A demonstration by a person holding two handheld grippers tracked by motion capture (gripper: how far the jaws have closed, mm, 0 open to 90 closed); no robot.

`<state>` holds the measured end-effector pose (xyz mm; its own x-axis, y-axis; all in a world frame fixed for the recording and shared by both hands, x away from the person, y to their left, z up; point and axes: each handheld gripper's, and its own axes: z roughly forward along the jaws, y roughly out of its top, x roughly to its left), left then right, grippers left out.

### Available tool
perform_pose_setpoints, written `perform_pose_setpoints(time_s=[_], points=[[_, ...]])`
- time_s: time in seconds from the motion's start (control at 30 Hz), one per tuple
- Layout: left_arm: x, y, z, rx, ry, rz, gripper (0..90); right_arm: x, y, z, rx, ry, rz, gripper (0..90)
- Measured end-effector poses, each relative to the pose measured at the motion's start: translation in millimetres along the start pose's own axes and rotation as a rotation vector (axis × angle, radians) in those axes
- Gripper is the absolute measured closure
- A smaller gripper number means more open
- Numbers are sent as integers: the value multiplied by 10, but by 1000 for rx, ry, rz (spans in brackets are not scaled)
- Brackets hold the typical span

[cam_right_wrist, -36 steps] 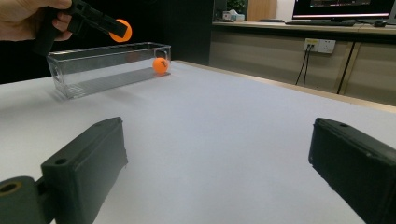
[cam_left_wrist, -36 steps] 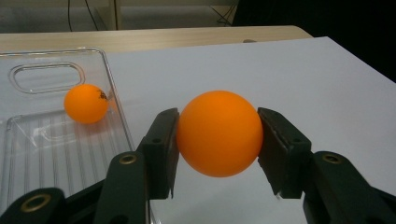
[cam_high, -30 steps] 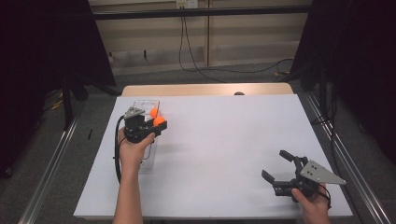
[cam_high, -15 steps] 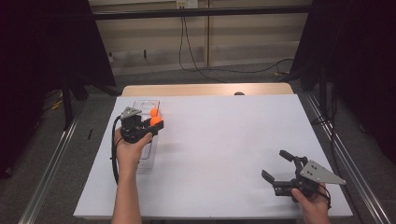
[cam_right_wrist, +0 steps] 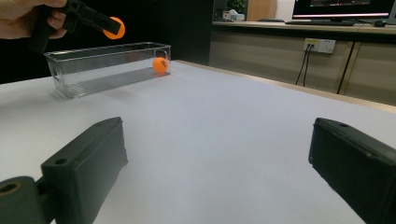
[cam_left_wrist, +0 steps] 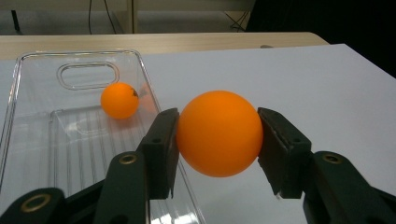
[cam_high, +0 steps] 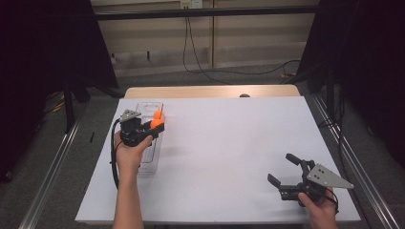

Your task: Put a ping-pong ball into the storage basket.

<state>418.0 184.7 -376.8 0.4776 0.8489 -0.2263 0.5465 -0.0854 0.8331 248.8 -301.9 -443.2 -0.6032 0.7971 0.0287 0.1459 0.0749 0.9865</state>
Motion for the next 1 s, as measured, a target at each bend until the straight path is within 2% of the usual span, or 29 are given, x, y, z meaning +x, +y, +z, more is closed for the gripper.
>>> perform_pose_setpoints(time_s=[0.33, 0.5, 1.0], points=[[47, -12, -30, 2, 22, -2, 509, 2, -1, 2, 0, 0, 0, 36], [61, -13, -57, -12, 30, -8, 508, 2, -2, 3, 1, 1, -1, 36], [158, -70, -87, 3, 72, -14, 508, 6, -1, 11, 1, 1, -2, 36]])
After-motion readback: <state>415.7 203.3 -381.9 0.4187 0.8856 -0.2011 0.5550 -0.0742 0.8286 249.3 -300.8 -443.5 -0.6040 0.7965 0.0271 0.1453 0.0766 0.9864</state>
